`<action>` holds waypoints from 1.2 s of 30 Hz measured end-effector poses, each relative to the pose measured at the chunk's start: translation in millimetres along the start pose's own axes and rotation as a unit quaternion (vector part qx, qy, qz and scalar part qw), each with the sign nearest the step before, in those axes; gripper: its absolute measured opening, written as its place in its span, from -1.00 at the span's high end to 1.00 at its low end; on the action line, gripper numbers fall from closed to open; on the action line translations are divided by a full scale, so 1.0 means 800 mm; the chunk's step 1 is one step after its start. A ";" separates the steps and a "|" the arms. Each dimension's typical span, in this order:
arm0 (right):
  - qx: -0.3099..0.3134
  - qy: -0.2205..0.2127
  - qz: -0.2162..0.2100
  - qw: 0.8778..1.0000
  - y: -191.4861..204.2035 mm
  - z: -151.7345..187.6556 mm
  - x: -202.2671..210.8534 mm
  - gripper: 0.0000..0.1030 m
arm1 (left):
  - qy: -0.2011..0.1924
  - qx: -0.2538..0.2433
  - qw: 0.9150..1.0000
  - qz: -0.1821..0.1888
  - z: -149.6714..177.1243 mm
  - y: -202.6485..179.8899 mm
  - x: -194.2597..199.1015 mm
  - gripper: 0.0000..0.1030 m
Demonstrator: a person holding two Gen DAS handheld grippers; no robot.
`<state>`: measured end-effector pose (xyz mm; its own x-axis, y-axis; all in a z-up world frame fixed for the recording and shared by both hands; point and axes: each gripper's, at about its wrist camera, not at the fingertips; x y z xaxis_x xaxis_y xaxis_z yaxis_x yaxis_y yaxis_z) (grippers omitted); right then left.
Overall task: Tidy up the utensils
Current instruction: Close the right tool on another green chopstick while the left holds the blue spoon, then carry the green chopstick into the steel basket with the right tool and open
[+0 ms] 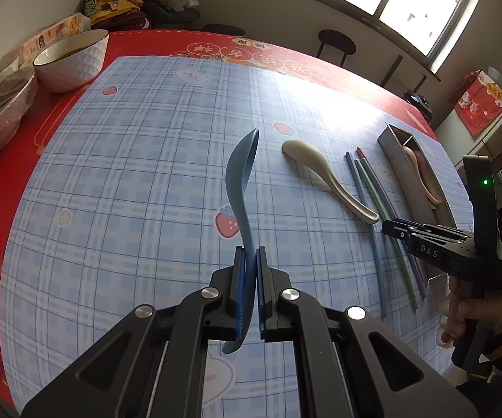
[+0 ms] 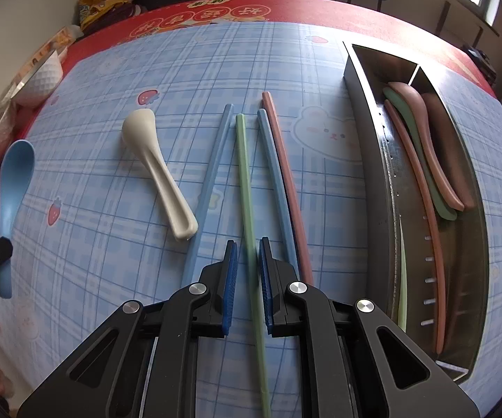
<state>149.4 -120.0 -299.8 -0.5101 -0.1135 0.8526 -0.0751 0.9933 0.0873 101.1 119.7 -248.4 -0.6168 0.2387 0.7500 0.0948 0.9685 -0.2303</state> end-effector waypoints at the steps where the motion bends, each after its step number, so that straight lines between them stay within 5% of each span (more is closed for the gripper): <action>1: 0.002 -0.001 0.001 1.000 0.002 0.000 -0.001 0.75 | 0.000 0.001 1.000 -0.001 0.000 0.001 0.000 0.88; 25: 0.007 -0.008 -0.027 1.000 -0.005 0.010 0.008 0.87 | -0.002 0.004 1.000 0.000 0.002 -0.010 0.003 0.88; 36: -0.026 -0.058 -0.070 0.996 -0.022 -0.001 0.051 0.88 | -0.010 -0.012 1.000 0.002 -0.009 -0.033 0.002 0.88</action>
<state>130.8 -141.9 -265.7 -0.5928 -0.2499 0.7656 -0.1097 0.9668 0.2307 103.2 94.6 -237.2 -0.6323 0.2418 0.7360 0.1163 0.9689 -0.2184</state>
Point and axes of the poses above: each gripper's, at about its wrist camera, not at the fingertips, and x roughly against the way its jaws point, y to its left, z to its underside, and after that the axes turned 8 degrees about -y, right-handed
